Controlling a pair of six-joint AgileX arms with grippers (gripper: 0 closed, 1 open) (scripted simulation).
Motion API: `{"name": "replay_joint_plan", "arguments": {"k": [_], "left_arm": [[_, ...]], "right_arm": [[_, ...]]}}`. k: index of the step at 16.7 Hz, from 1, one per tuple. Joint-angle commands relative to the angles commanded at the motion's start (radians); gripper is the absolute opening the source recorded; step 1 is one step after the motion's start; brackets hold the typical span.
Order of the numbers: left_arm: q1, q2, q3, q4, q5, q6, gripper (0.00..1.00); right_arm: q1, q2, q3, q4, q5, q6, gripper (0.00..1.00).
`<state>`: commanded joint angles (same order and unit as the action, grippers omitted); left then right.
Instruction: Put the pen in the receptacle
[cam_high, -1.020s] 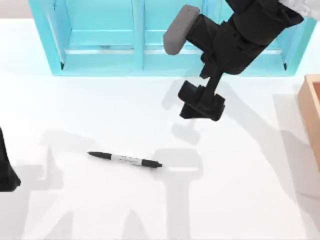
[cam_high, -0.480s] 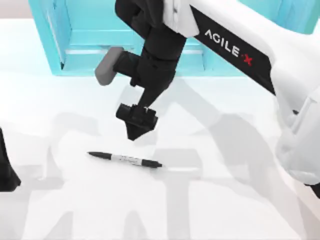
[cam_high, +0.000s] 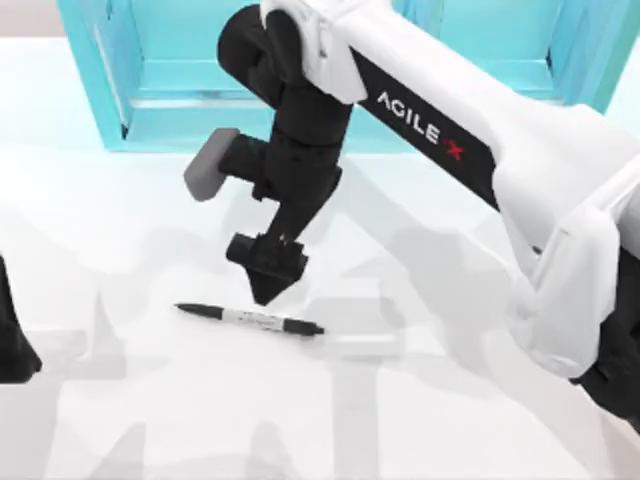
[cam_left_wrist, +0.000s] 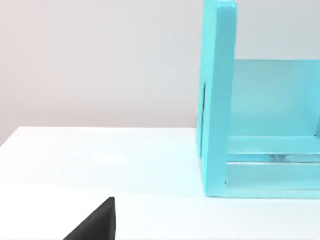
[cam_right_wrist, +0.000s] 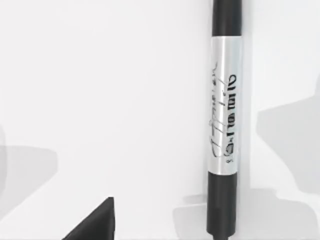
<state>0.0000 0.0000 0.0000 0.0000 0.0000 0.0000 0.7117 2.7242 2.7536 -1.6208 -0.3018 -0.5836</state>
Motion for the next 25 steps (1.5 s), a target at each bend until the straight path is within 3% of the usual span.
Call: {"name": "replay_joint_plan", "arguments": {"k": [6, 14, 20, 25], "left_arm": [[0.000, 0.000, 0.000, 0.000, 0.000, 0.000, 1.00], [0.000, 0.000, 0.000, 0.000, 0.000, 0.000, 1.00], [0.000, 0.000, 0.000, 0.000, 0.000, 0.000, 1.00], [0.000, 0.000, 0.000, 0.000, 0.000, 0.000, 1.00]], "right_arm": [[0.002, -0.008, -0.041, 0.040, 0.000, 0.004, 1.00], [0.052, -0.060, -0.453, 0.407, -0.001, 0.055, 1.00], [0.062, -0.066, -0.509, 0.462, -0.002, 0.065, 1.00], [0.062, -0.066, -0.509, 0.462, -0.002, 0.065, 0.62]]}}
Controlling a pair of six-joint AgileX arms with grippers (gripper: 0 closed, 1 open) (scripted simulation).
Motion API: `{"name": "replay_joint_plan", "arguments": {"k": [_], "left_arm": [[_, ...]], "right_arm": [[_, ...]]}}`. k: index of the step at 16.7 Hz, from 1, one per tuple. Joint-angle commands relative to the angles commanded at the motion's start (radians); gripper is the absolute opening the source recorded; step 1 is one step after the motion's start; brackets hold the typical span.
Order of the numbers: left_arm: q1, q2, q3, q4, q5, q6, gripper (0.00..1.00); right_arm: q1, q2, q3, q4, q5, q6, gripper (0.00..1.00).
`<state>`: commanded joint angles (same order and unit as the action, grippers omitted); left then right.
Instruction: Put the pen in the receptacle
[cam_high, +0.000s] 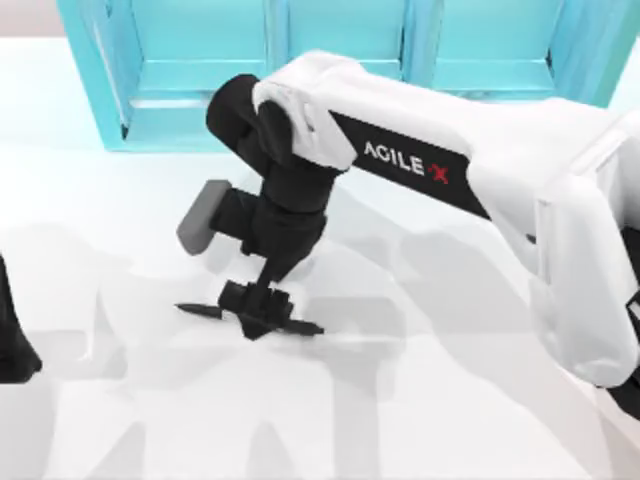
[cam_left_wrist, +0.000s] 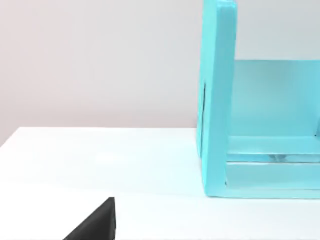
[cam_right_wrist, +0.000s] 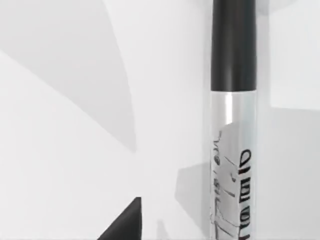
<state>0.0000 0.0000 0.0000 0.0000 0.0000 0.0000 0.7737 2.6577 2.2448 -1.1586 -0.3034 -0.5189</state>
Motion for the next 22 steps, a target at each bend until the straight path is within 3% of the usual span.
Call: {"name": "replay_joint_plan", "arguments": {"k": [8, 16, 22], "left_arm": [[0.000, 0.000, 0.000, 0.000, 0.000, 0.000, 1.00], [0.000, 0.000, 0.000, 0.000, 0.000, 0.000, 1.00], [0.000, 0.000, 0.000, 0.000, 0.000, 0.000, 1.00]], "right_arm": [[0.000, 0.000, 0.000, 0.000, 0.000, 0.000, 0.02], [0.000, 0.000, 0.000, 0.000, 0.000, 0.000, 0.00], [-0.020, -0.025, 0.123, -0.086, 0.021, -0.012, 0.00]]}}
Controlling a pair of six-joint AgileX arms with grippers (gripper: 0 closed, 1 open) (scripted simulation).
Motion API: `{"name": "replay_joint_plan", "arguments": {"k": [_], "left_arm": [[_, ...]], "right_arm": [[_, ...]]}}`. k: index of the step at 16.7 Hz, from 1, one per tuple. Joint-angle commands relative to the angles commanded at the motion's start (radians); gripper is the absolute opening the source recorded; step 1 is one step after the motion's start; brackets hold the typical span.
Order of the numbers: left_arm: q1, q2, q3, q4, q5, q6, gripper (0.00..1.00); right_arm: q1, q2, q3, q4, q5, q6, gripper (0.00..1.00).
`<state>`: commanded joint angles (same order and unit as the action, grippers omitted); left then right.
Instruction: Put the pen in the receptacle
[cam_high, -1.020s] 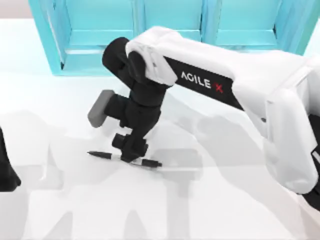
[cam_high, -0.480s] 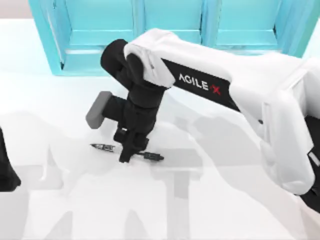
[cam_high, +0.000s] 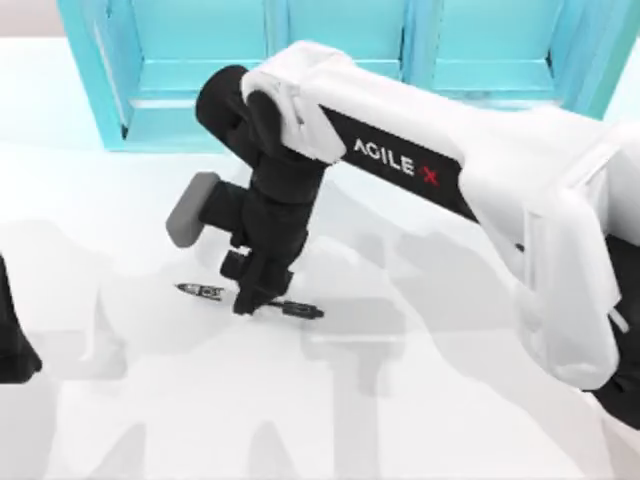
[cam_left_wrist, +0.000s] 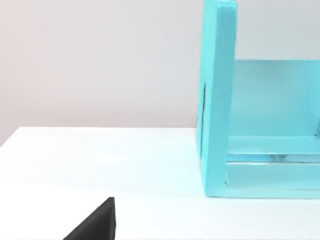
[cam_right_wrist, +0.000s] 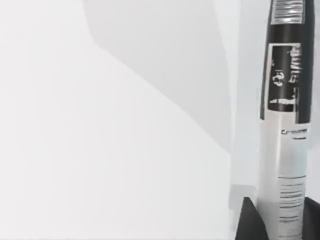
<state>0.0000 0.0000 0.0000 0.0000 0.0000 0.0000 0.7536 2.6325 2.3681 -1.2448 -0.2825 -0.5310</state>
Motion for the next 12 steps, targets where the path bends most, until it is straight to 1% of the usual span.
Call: {"name": "replay_joint_plan", "arguments": {"k": [8, 12], "left_arm": [[0.000, 0.000, 0.000, 0.000, 0.000, 0.000, 1.00], [0.000, 0.000, 0.000, 0.000, 0.000, 0.000, 1.00]], "right_arm": [[-0.004, 0.077, 0.409, -0.320, 0.002, 0.002, 0.00], [-0.002, 0.096, 0.529, -0.420, 0.008, 0.000, 0.00]]}}
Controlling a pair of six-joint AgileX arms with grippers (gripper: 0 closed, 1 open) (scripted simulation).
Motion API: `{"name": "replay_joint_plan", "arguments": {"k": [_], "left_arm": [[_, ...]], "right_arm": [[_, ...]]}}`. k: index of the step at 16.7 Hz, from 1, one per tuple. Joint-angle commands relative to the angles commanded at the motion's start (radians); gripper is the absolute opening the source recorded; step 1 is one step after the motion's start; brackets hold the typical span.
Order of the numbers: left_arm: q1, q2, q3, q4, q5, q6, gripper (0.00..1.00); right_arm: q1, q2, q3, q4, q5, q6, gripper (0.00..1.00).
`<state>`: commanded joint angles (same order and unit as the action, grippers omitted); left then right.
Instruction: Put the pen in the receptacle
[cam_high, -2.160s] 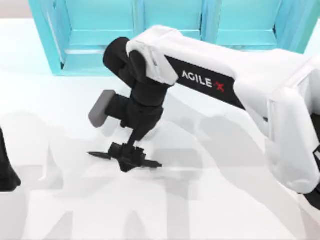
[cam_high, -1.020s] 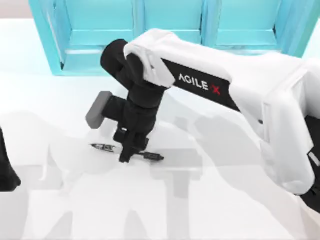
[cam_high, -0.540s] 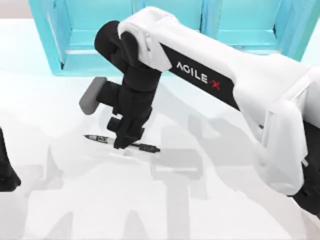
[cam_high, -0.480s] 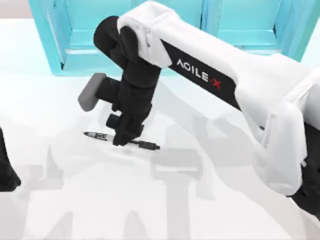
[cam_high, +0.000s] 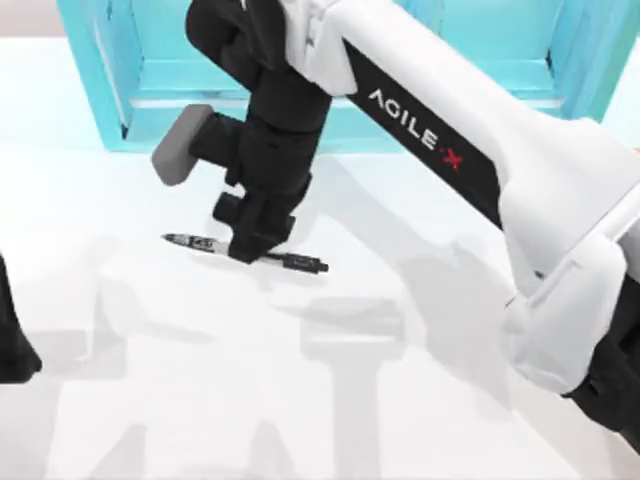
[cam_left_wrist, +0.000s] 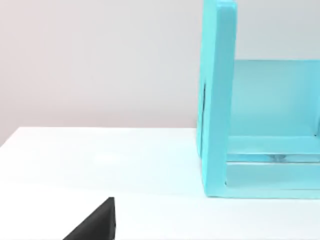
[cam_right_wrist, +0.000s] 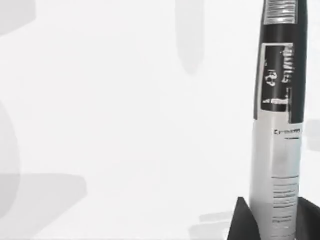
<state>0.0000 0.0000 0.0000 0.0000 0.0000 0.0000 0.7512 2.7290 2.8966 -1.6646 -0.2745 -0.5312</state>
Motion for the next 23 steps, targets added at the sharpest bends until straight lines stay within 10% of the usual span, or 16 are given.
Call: {"name": "replay_joint_plan", "arguments": {"k": [11, 23], "left_arm": [[0.000, 0.000, 0.000, 0.000, 0.000, 0.000, 1.00], [0.000, 0.000, 0.000, 0.000, 0.000, 0.000, 1.00]], "right_arm": [[-0.117, -0.064, -0.073, -0.091, 0.075, 0.160, 0.00], [-0.750, -0.395, -0.469, -0.210, 0.426, 1.363, 0.00]]}}
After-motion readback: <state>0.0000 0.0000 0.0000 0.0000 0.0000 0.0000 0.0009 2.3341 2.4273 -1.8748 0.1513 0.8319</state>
